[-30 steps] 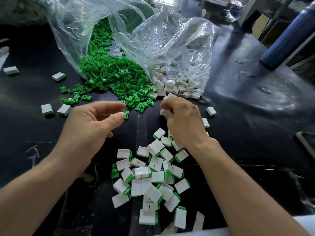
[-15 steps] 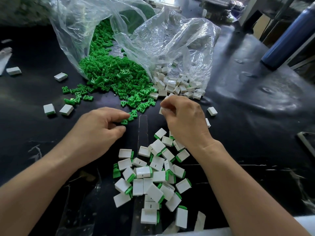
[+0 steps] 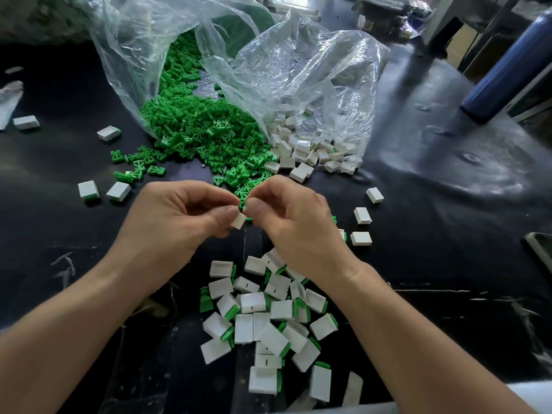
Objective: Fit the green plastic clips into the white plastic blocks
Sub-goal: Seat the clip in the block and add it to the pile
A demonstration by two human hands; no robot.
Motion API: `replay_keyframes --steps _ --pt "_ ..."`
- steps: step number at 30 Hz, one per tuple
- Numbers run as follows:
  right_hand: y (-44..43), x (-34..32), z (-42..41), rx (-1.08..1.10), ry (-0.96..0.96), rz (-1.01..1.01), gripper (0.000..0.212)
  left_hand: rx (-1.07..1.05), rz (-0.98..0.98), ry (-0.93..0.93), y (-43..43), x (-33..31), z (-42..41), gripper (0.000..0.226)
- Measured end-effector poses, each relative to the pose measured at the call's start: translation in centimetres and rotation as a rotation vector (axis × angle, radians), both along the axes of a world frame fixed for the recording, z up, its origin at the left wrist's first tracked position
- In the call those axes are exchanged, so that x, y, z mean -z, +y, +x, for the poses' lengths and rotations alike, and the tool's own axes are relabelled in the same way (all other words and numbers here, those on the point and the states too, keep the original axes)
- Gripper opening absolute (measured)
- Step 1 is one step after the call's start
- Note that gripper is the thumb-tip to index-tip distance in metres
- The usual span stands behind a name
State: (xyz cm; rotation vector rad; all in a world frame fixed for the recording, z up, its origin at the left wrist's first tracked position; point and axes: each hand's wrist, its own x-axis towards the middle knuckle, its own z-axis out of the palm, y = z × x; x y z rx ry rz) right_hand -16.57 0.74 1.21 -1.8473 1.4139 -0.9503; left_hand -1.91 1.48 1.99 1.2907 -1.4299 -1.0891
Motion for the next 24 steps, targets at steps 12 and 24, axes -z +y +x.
replay_keyframes --steps 12,24 --pt "-0.5 1.2 0.1 -0.07 0.555 -0.099 0.035 -0.025 0.156 0.192 -0.4 0.5 0.4 0.02" --pt "-0.8 1.2 -0.2 -0.059 0.581 -0.152 0.022 0.006 0.216 0.243 -0.2 0.5 0.3 0.017"
